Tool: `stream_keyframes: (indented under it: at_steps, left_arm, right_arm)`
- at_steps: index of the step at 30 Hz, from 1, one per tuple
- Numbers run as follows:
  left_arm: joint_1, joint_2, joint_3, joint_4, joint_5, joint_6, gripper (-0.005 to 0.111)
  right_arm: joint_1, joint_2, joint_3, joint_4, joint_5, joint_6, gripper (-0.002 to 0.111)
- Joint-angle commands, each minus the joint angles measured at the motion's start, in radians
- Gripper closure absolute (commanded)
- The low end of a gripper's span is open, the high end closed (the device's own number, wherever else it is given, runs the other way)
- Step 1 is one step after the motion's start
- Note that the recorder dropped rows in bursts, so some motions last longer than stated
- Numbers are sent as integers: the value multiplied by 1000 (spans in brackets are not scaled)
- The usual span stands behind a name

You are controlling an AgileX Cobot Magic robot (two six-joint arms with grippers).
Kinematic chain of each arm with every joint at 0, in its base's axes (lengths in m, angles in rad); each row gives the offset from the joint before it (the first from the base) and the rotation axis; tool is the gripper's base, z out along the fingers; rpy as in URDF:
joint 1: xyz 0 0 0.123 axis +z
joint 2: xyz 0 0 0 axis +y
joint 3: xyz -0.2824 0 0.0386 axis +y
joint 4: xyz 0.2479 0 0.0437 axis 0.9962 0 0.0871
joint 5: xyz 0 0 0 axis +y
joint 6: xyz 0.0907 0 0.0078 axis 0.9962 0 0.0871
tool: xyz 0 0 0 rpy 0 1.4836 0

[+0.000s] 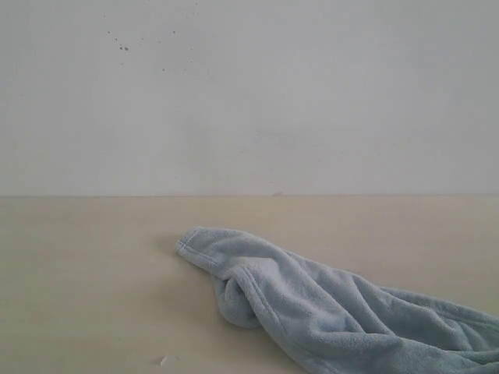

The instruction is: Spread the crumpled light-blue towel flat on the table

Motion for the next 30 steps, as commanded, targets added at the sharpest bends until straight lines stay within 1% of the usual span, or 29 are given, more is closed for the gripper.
stream_keyframes:
  at_steps: [1, 3, 4, 5, 8, 11, 13, 14, 15, 18, 19, 20, 21, 23, 24, 25, 27, 28, 29, 30]
  left_arm:
    - [-7, -3, 4, -63, -148, -82, 94]
    - [-7, -3, 4, -235, -240, -202, 94]
    - [-7, -3, 4, -292, -282, -221, 94]
    - [-7, -3, 4, -314, -321, -221, 94]
    - [-7, -3, 4, -314, -416, -221, 94]
    - [-7, -3, 4, -314, -484, -224, 94]
    - [-7, -3, 4, -314, -487, -289, 94]
    - [-7, -3, 4, -314, -482, -336, 94]
    - [-7, -3, 4, -314, -482, -428, 94]
    - [-7, -3, 4, -314, -467, -550, 94]
    - [-20, -3, 4, -305, -440, -637, 94]
    - [-36, -3, -1, -276, -430, -663, 94]
    - [-74, -3, -25, -215, -436, -675, 94]
    - [-143, 23, -71, -139, -449, -675, 94]
    - [-186, 93, -99, -86, -453, -683, 94]
    - [-215, 144, -116, -55, -461, -686, 94]
    - [-276, 348, -160, 57, -523, -686, 94]
    - [-303, 482, -201, 142, -568, -686, 94]
    - [-313, 593, -230, 192, -600, -686, 94]
    - [-317, 769, -293, 262, -618, -686, 94]
  right_arm:
    - [1, -8, -7, 6, -18, -7, 108]
    - [1, -8, -7, 6, -22, -7, 108]
    - [1, -8, -7, 6, -22, -7, 108]
    - [1, -8, -7, 9, -24, -7, 108]
    - [1, -8, -7, 17, -24, -12, 108]
    - [1, -8, -7, 34, -34, -24, 108]
    - [1, -8, -7, 40, -46, -30, 108]
    - [1, -8, -7, 40, -49, -30, 108]
    - [1, -8, -7, 40, -50, -30, 108]
    - [1, -8, -7, 47, -62, -30, 108]
    - [1, -8, -7, 65, -77, -38, 108]
    - [1, -8, -7, 72, -83, -44, 108]
    - [1, -4, -7, 74, -96, -45, 108]
    - [1, -4, -7, 74, -109, -50, 108]
    - [1, -4, -7, 74, -114, -50, 108]
    - [1, -4, -7, 74, -116, -50, 108]
    - [1, -4, -7, 76, -118, -50, 108]
    - [1, -4, -7, 78, -118, -50, 108]
    - [1, -4, -7, 81, -118, -53, 108]
    - [1, -4, -7, 83, -118, -53, 108]
